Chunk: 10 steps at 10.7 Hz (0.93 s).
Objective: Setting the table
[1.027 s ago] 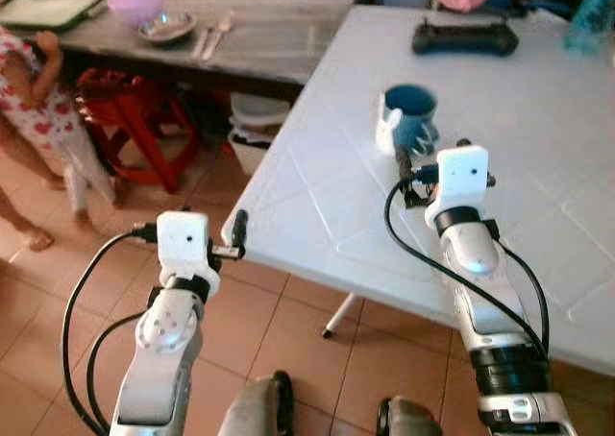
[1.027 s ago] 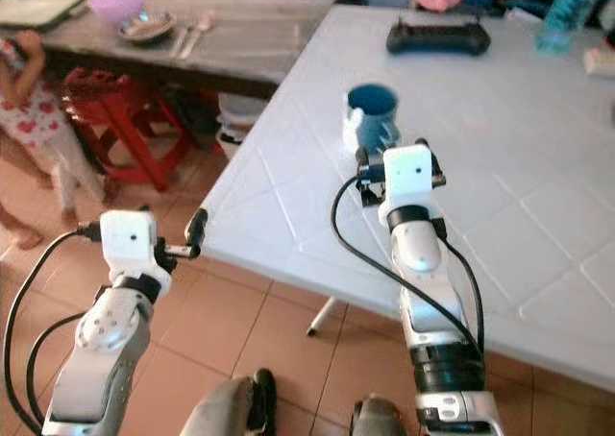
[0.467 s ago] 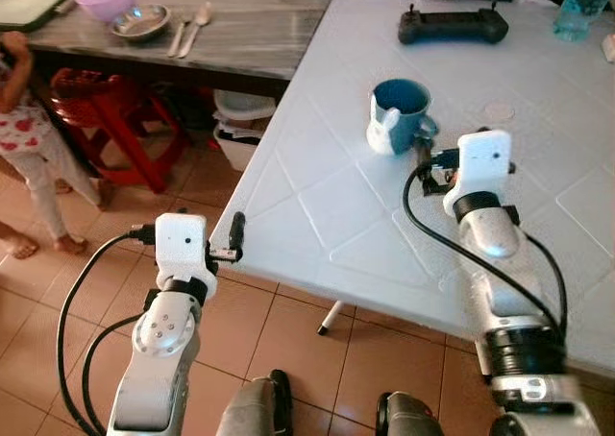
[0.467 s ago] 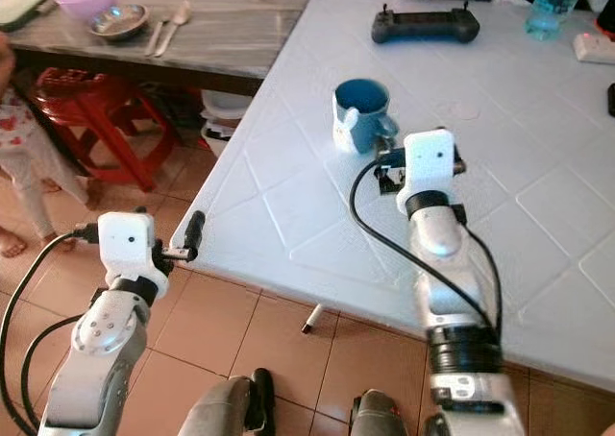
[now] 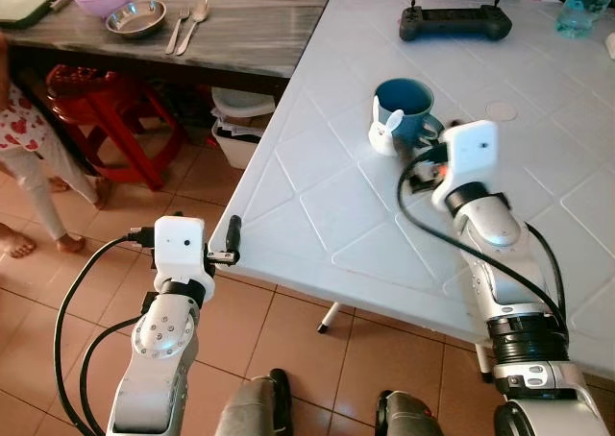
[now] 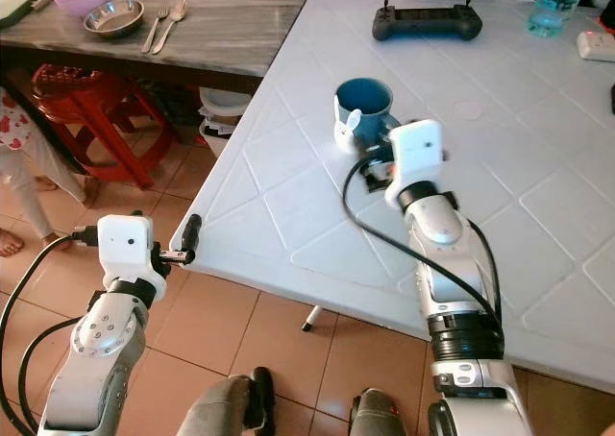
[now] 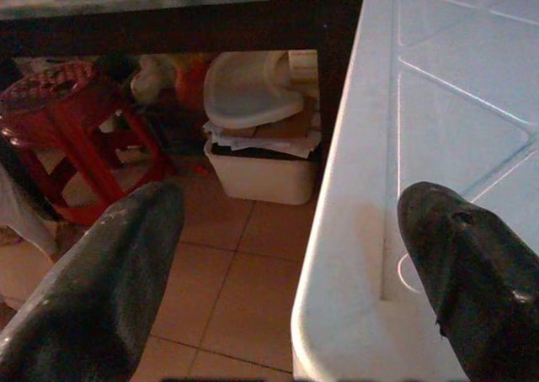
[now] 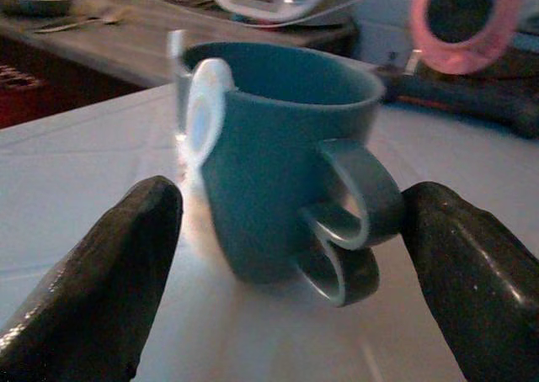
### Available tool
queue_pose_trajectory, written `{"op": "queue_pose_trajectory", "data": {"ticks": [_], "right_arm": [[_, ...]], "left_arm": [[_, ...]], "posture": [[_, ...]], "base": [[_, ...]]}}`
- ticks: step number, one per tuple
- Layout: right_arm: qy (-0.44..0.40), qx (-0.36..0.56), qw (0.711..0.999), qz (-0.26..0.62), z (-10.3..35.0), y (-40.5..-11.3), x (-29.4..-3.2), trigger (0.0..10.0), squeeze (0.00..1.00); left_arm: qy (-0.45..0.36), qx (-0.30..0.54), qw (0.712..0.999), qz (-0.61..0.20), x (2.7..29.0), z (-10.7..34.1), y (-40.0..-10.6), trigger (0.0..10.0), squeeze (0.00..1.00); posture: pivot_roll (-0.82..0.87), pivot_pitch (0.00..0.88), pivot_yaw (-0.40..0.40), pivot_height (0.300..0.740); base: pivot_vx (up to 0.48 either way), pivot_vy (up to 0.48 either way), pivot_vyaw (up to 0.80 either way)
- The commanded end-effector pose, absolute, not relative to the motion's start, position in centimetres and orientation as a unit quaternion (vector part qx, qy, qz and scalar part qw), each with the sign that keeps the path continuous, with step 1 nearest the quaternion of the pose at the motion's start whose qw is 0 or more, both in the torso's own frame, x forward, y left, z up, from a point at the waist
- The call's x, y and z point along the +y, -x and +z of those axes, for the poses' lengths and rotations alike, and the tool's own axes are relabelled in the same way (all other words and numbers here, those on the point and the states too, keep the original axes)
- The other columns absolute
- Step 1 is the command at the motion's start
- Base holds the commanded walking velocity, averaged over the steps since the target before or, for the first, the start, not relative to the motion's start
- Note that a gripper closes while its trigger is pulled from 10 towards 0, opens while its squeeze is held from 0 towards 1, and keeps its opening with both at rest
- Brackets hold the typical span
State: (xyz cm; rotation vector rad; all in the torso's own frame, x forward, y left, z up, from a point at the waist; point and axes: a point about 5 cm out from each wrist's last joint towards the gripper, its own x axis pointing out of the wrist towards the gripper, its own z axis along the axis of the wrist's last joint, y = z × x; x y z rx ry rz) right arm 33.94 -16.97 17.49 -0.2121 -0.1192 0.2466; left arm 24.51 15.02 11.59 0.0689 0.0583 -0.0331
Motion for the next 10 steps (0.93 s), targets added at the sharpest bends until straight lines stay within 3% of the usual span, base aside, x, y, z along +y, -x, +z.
{"op": "queue_pose_trajectory", "data": {"ticks": [1,3,10], "right_arm": [[0.107,-0.051,0.982,0.144,17.6,-34.3,-16.5,10.0,0.0],[0.107,-0.032,0.976,0.185,17.6,-34.5,-16.2,0.0,0.0],[0.115,-0.065,0.978,0.163,18.6,-34.6,-16.3,0.0,0.0]], "left_arm": [[-0.042,0.032,0.999,-0.005,15.5,11.6,-24.3,10.0,0.0],[-0.043,0.033,0.999,-0.001,15.5,11.7,-24.4,10.0,0.0],[-0.038,0.031,0.999,0.0,15.2,11.5,-24.6,10.0,0.0]], "posture": [[0.02,0.207,0.095,0.74],[0.02,0.21,0.095,0.74],[0.01,0.198,0.082,0.74]], "base": [[0.0,0.0,0.0],[0.0,0.0,0.0],[0.0,0.0,0.0]]}}
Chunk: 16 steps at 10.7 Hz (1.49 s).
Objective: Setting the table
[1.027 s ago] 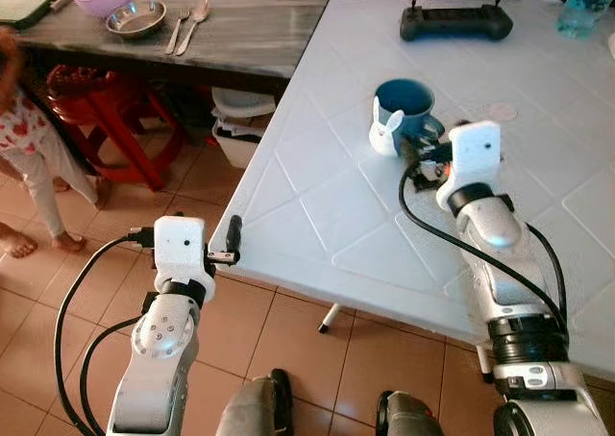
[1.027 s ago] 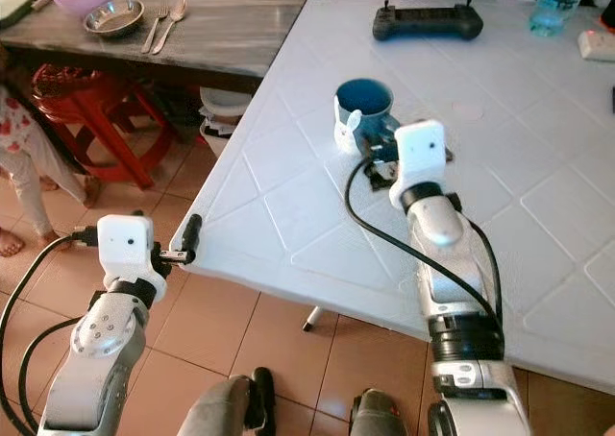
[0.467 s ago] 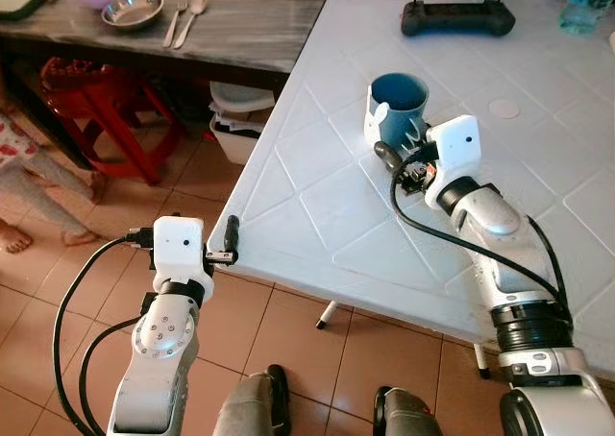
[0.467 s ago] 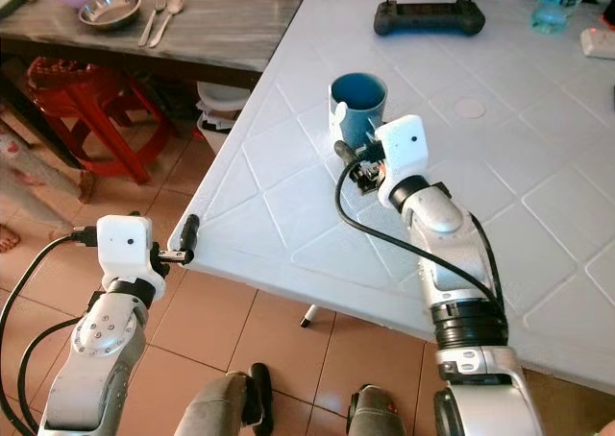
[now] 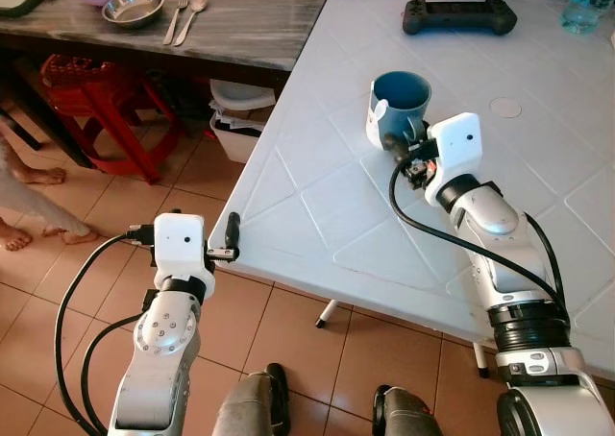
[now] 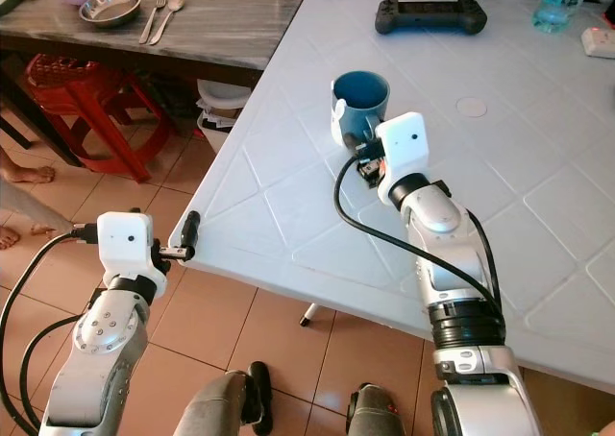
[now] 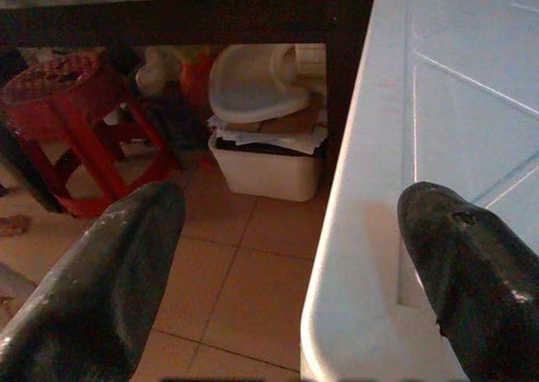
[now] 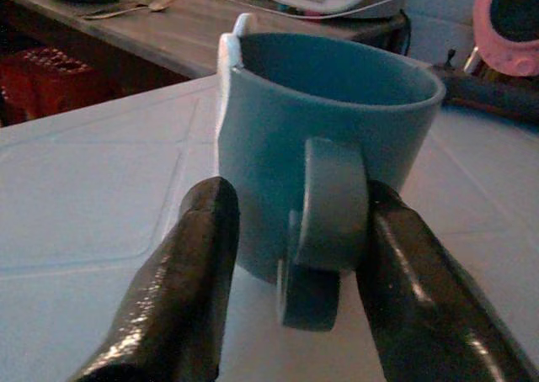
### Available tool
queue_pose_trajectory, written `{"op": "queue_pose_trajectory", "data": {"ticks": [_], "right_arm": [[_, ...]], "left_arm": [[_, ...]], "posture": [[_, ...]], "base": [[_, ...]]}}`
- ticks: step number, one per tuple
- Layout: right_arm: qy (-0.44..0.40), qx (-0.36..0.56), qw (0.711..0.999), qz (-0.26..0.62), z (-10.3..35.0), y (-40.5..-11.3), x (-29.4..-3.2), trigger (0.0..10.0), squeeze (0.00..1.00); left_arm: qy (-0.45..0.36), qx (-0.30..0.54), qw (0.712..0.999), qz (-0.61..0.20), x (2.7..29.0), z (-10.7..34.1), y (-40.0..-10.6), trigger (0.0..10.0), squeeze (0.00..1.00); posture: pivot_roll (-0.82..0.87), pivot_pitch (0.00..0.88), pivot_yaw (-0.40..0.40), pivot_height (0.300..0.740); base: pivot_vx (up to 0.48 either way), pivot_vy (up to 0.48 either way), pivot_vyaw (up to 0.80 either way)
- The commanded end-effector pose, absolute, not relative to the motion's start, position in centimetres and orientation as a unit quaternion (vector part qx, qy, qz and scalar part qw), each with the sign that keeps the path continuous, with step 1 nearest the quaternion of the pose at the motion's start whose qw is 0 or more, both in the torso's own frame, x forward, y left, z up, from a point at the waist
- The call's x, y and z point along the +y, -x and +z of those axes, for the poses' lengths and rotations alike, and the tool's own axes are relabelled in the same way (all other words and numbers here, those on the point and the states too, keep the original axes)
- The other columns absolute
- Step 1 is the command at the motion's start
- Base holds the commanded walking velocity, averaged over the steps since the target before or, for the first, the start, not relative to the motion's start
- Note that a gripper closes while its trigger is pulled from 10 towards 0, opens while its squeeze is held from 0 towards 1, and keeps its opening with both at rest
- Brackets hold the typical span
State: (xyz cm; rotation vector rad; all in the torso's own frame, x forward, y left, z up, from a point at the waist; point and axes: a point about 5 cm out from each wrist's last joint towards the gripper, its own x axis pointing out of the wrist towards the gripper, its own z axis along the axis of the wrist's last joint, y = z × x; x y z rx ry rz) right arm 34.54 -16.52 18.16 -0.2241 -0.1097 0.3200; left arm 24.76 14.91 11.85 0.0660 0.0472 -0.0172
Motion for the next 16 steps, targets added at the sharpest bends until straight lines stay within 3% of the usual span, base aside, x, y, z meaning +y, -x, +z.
{"op": "queue_pose_trajectory", "data": {"ticks": [1,7,10,11,12,14,16], "right_arm": [[0.11,-0.068,0.979,0.156,18.8,-34.6,-16.3,0.0,0.0],[0.1,-0.073,0.99,0.069,17.6,-34.0,-17.6,0.0,0.0],[0.042,-0.115,0.992,0.037,17.9,-32.7,-15.8,0.0,0.0],[0.017,-0.091,0.993,0.075,16.9,-31.9,-14.8,2.6,0.0],[0.025,-0.087,0.993,0.075,16.4,-31.4,-14.7,10.0,0.0],[0.019,-0.075,0.995,0.065,15.4,-30.5,-14.4,10.0,0.0],[0.034,-0.053,0.995,0.074,14.7,-30.4,-13.7,10.0,0.0]], "left_arm": [[-0.037,0.029,0.999,-0.001,15.2,11.5,-24.6,10.0,0.0],[-0.042,0.023,0.999,-0.009,15.6,11.6,-25.2,10.0,0.0],[-0.039,0.019,0.999,0.004,16.0,11.8,-26.1,10.0,0.0],[-0.02,0.012,1.0,-0.001,15.7,11.9,-26.2,10.0,0.0],[-0.044,0.005,0.999,0.029,16.2,12.1,-26.3,10.0,0.0],[-0.045,0.007,0.998,0.041,17.2,12.0,-26.5,10.0,0.0],[-0.045,-0.006,0.998,0.032,16.4,12.6,-27.7,10.0,0.0]], "posture": [[0.01,0.195,0.078,0.74],[0.02,0.164,0.07,0.74],[0.01,0.125,0.086,0.74],[0.01,0.117,0.076,0.74],[0.01,0.114,0.077,0.74],[0.0,0.117,0.096,0.74],[-0.01,0.115,0.105,0.74]], "base": [[0.0,0.0,0.0],[0.0,0.0,0.0],[0.0,0.315,0.0],[0.0,0.48,0.0],[0.0,0.48,0.0],[0.0,0.48,0.0],[0.0,0.48,0.0]]}}
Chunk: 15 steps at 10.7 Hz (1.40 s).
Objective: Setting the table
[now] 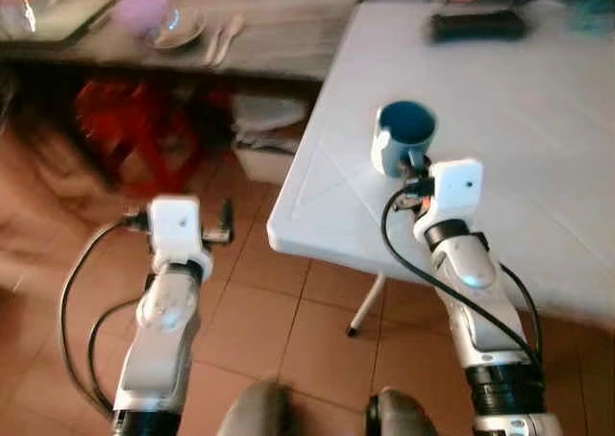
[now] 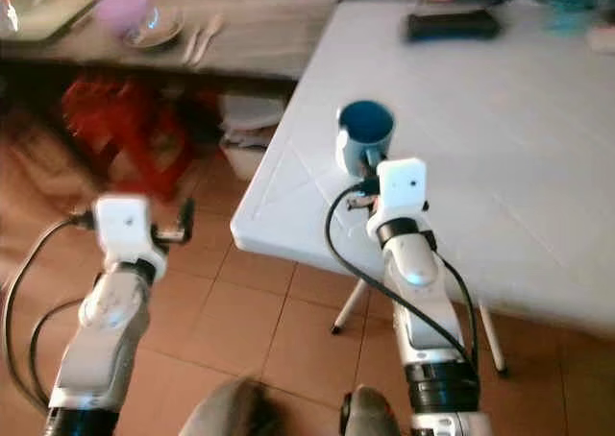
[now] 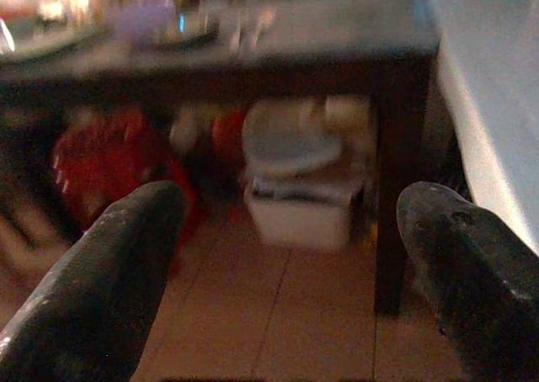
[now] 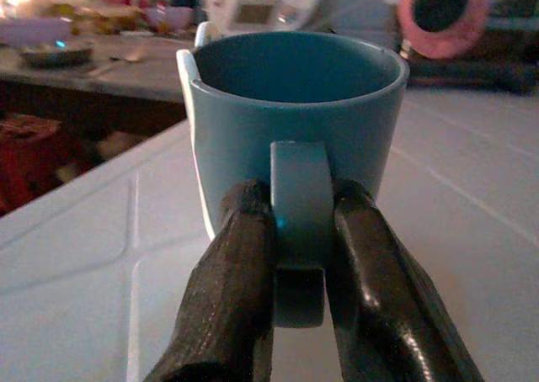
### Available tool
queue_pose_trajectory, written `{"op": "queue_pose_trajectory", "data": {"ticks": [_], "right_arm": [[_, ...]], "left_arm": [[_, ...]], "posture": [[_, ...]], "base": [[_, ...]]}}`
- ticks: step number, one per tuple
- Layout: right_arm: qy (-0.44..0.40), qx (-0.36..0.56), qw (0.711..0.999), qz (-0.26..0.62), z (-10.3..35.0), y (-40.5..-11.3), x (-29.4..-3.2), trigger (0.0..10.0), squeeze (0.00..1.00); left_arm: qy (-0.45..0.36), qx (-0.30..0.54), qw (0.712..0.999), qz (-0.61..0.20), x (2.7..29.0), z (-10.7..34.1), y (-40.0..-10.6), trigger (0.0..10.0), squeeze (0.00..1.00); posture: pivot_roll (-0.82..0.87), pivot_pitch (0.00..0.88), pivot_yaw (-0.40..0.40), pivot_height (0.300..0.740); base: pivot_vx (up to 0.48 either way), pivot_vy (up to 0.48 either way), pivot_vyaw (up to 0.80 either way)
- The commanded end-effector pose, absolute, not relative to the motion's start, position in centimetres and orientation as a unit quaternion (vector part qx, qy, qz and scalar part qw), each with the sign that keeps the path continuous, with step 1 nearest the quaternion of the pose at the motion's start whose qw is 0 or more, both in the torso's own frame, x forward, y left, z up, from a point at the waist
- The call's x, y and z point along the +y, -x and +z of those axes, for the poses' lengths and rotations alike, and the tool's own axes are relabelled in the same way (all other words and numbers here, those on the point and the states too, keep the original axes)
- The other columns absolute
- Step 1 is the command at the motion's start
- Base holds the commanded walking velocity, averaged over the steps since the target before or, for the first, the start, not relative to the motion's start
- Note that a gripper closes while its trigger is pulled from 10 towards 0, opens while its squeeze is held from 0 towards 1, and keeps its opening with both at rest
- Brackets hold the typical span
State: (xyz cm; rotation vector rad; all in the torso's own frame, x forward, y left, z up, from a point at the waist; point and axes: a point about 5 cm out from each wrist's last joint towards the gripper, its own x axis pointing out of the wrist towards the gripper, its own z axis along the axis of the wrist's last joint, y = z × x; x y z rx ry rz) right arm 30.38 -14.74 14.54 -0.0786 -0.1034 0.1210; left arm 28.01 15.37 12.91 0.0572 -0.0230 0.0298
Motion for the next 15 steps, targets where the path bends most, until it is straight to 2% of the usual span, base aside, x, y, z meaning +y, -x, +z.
{"op": "queue_pose_trajectory", "data": {"ticks": [1,4,5,6,8,10,15], "right_arm": [[0.024,-0.062,0.996,0.065,14.8,-30.0,-13.9,10.0,0.0],[0.003,-0.071,0.997,0.023,14.9,-29.4,-14.9,10.0,0.0],[0.042,-0.078,0.996,0.017,15.1,-29.8,-14.6,10.0,0.0],[-0.003,-0.073,0.997,0.032,15.0,-30.0,-14.3,10.0,0.0],[-0.018,-0.05,0.998,0.022,14.5,-29.8,-14.7,10.0,0.0],[-0.021,-0.068,0.997,0.034,15.0,-29.4,-14.6,10.0,0.0],[-0.013,-0.077,0.996,0.04,15.6,-29.7,-15.0,10.0,0.0]], "left_arm": [[-0.027,-0.01,0.999,0.023,15.9,12.6,-27.9,10.0,0.0],[0.024,-0.009,1.0,-0.007,14.7,11.8,-27.6,10.0,0.0],[0.028,-0.013,0.999,-0.017,14.5,12.0,-28.0,10.0,0.0],[0.026,-0.019,0.999,-0.025,14.3,12.4,-28.3,10.0,0.0],[0.021,-0.021,0.999,-0.03,14.2,12.4,-28.1,10.0,0.0],[0.013,-0.021,0.999,-0.034,14.0,12.1,-28.1,10.0,0.0],[0.008,-0.037,0.998,-0.058,13.0,12.6,-28.2,10.0,0.0]], "posture": [[-0.02,0.112,0.097,0.74],[-0.02,0.1,0.079,0.74],[-0.02,0.101,0.083,0.74],[-0.02,0.1,0.086,0.74],[-0.03,0.102,0.093,0.74],[-0.05,0.089,0.096,0.74],[-0.06,0.082,0.088,0.74]], "base": [[0.0,0.48,0.0],[0.0,0.48,0.0],[0.0,0.48,0.0],[0.0,0.48,0.0],[0.0,0.469,0.0],[0.0,0.441,0.0],[0.444,0.068,0.0]]}}
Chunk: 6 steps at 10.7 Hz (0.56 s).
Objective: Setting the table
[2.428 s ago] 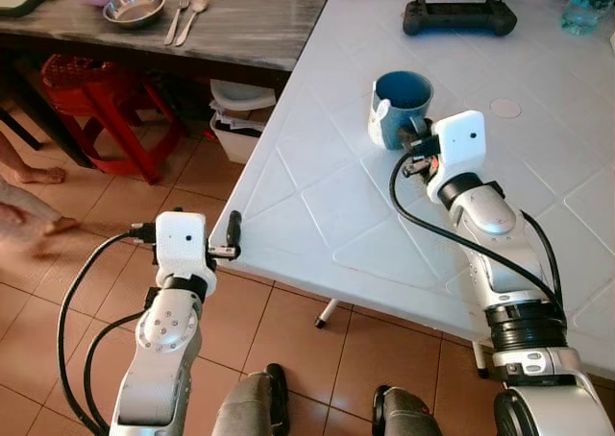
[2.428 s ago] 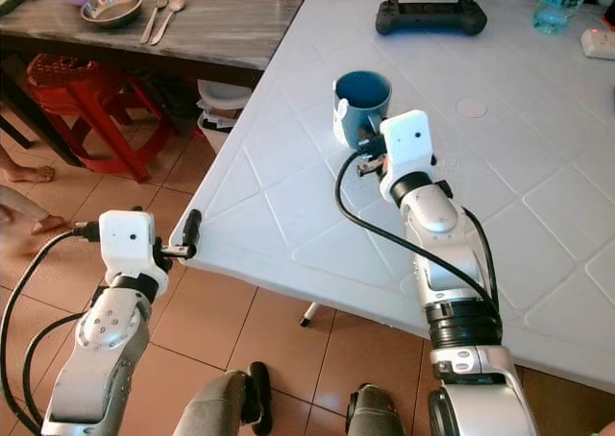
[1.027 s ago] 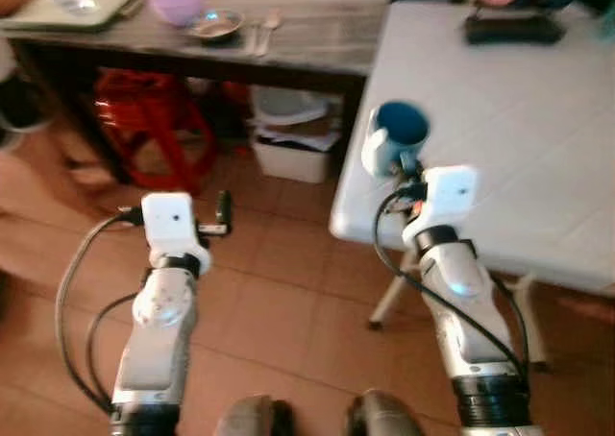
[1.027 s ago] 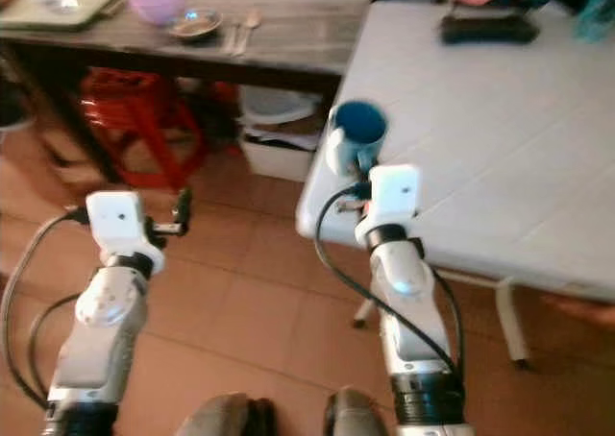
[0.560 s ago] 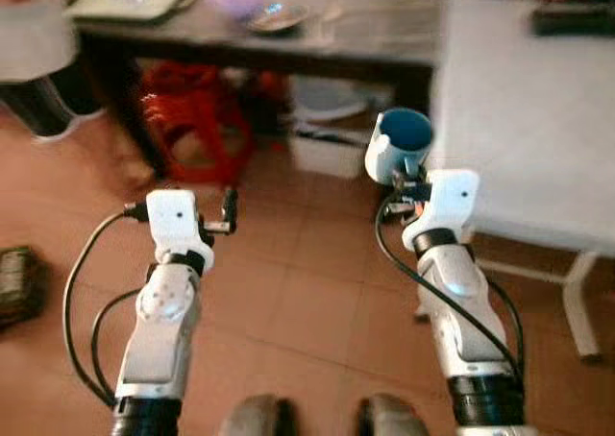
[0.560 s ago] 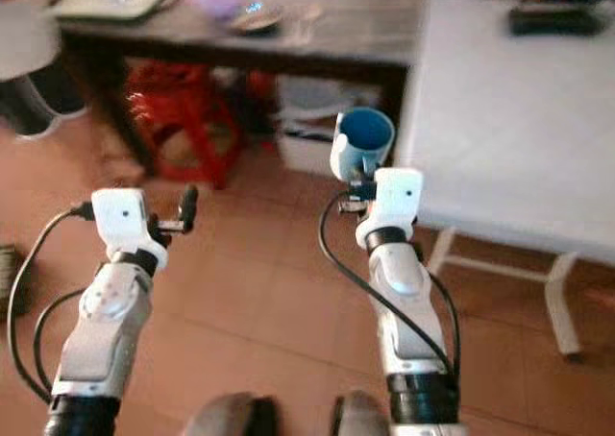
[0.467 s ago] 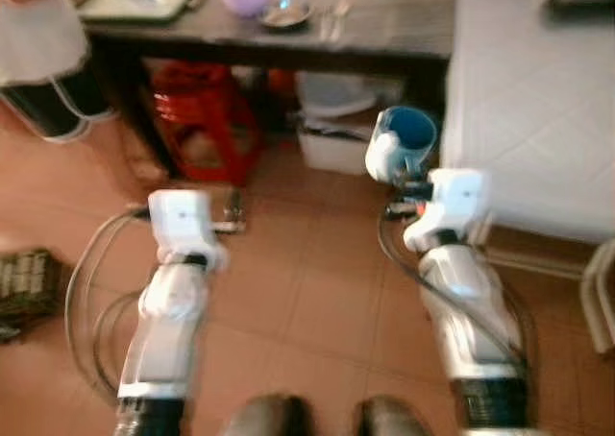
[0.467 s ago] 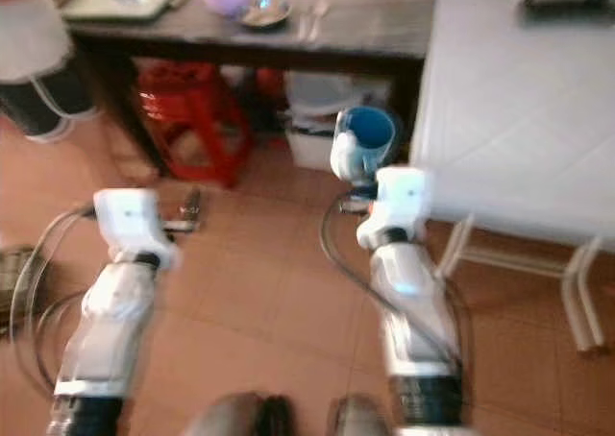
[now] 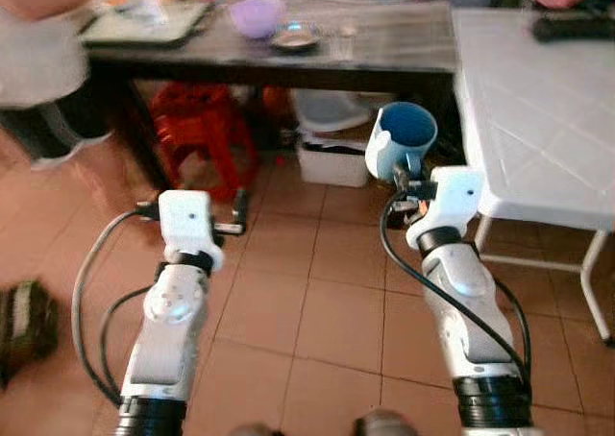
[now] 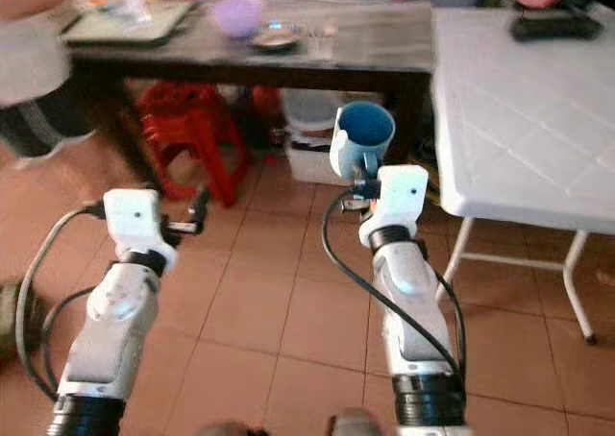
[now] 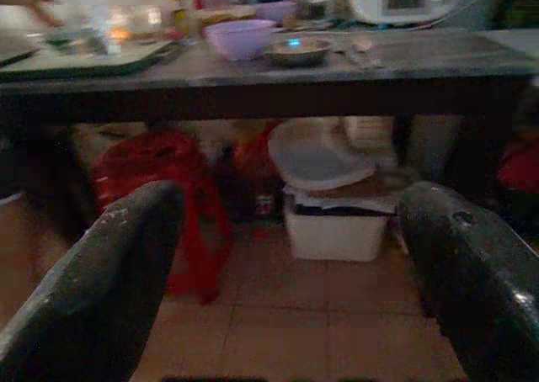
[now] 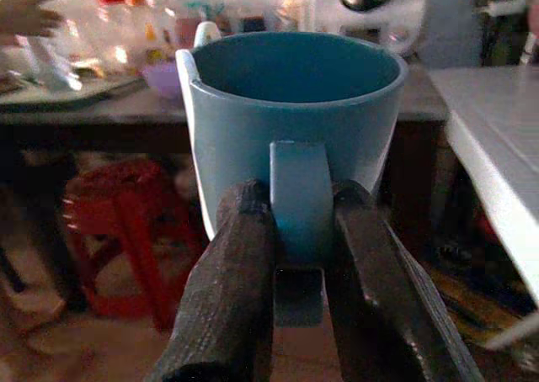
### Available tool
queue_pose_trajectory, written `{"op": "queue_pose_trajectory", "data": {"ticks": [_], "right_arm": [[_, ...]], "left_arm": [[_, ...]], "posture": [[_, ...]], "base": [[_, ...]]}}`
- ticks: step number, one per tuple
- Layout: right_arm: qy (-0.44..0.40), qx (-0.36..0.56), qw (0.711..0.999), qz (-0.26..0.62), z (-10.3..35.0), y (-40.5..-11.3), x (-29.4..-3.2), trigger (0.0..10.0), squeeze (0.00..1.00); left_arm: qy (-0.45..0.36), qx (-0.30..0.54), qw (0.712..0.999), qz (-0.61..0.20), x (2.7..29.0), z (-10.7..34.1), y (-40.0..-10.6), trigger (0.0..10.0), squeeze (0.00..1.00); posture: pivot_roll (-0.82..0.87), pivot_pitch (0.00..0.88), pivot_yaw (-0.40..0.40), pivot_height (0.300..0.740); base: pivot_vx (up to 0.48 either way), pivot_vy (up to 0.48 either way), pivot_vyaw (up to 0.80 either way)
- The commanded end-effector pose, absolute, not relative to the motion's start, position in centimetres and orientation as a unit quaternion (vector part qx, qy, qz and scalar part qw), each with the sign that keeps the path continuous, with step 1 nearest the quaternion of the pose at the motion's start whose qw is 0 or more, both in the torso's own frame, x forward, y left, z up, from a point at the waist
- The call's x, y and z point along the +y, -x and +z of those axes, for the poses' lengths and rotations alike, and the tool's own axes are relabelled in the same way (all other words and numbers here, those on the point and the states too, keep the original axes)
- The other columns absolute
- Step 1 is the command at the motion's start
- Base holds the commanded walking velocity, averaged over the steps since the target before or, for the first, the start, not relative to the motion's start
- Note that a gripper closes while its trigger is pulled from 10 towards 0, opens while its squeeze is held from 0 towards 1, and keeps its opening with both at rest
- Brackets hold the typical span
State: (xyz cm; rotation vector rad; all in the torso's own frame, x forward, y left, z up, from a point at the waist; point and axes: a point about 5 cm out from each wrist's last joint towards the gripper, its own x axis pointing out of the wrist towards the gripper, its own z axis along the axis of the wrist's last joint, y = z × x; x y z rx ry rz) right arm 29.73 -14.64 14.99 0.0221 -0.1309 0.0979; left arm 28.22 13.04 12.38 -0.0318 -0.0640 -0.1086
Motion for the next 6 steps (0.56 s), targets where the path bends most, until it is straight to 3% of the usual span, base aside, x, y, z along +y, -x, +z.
{"op": "queue_pose_trajectory", "data": {"ticks": [1,6], "right_arm": [[-0.012,-0.078,0.996,0.044,15.6,-29.7,-14.8,10.0,0.0],[-0.017,-0.066,0.997,0.023,14.5,-27.9,-15.8,10.0,0.0]], "left_arm": [[0.01,-0.038,0.997,-0.059,12.9,12.6,-28.1,10.0,0.0],[0.015,-0.038,0.998,-0.053,13.0,12.6,-27.6,10.0,0.0]], "posture": [[-0.06,0.082,0.087,0.74],[-0.05,0.085,0.081,0.74]], "base": [[0.48,0.0,0.0],[0.48,0.0,0.0]]}}
